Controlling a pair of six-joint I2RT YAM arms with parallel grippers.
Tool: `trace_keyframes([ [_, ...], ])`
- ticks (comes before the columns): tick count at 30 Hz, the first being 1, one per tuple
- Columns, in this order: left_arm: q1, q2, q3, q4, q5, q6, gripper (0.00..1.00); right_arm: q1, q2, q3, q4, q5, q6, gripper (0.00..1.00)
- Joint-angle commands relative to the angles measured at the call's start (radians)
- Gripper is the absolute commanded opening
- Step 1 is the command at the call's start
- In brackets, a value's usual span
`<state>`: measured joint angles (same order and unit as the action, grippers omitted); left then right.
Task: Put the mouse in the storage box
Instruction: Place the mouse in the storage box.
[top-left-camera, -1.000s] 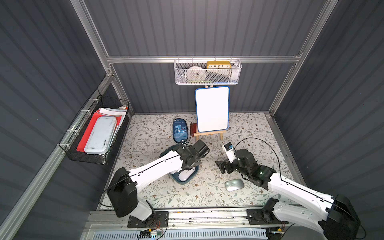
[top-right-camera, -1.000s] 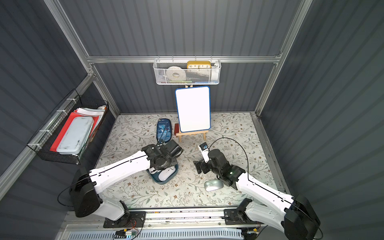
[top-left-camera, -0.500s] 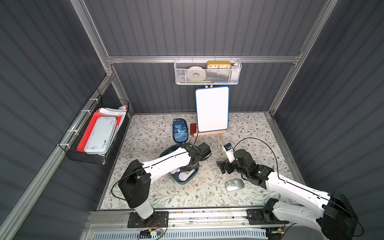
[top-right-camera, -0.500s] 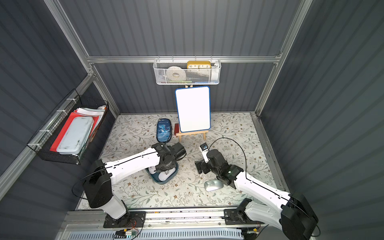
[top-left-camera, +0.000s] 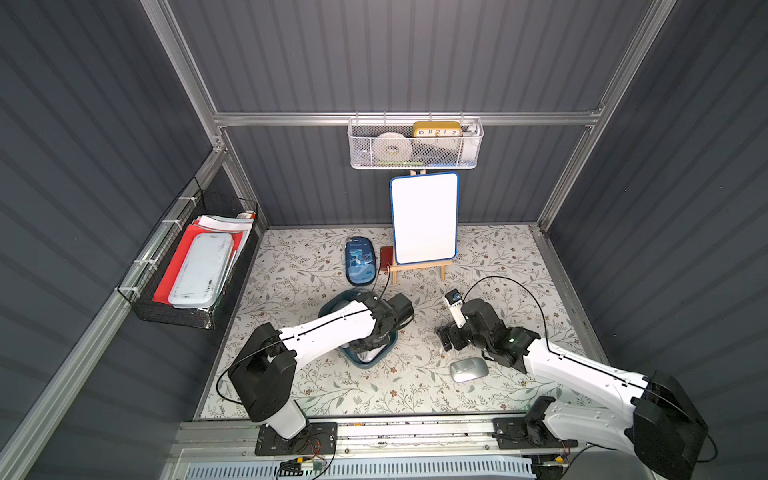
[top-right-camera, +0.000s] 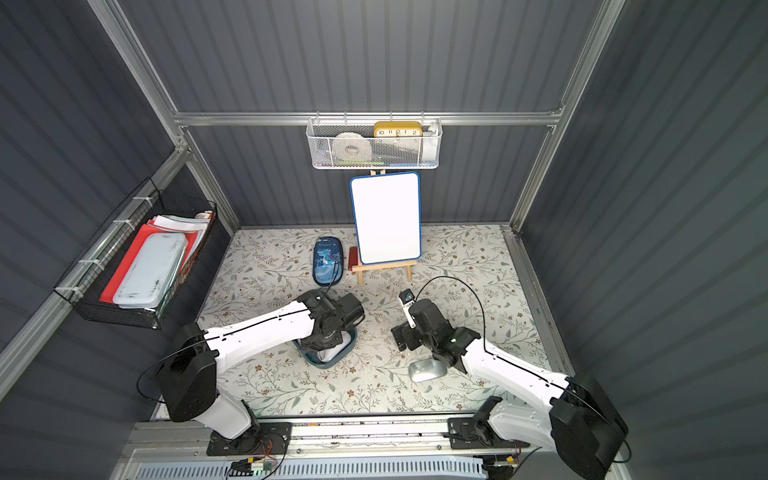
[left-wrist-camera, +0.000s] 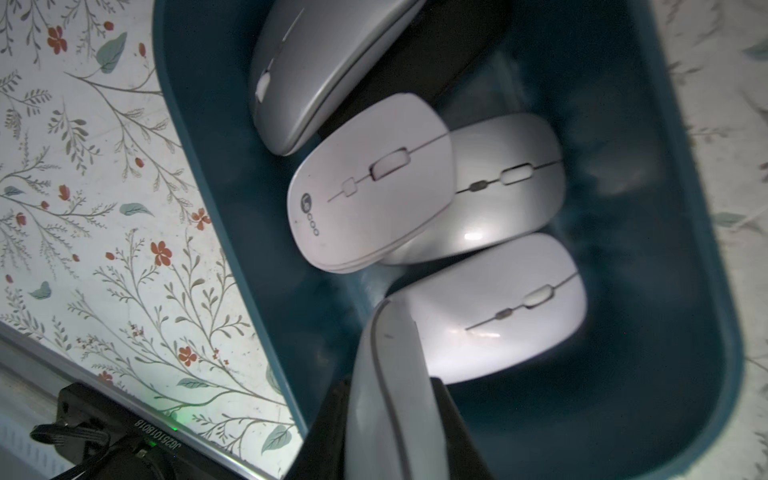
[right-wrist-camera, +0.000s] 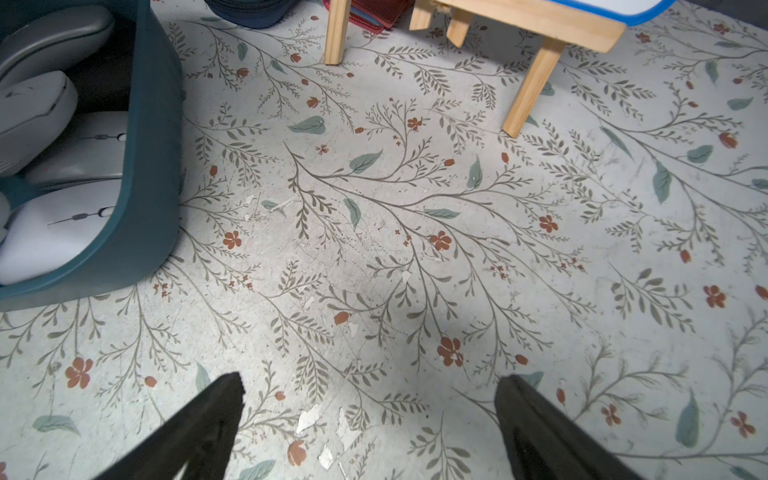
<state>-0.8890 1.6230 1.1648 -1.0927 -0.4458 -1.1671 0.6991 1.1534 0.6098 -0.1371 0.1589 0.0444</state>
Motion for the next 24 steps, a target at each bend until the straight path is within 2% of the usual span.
trace_keyframes([
  [1,0.01,0.0,-0.024,-0.029,-0.002,0.015,0.02,-0.005,0.007,0.028,-0.017,0.016,0.014,0.99],
  [21,0.01,0.175,0.052,-0.037,-0.031,-0.036,0.04,-0.008,0.037,0.054,-0.05,-0.005,0.012,0.99],
  [24,0.006,0.179,0.084,-0.035,-0.027,-0.03,0.13,-0.008,0.038,0.054,-0.05,-0.007,0.012,0.99],
])
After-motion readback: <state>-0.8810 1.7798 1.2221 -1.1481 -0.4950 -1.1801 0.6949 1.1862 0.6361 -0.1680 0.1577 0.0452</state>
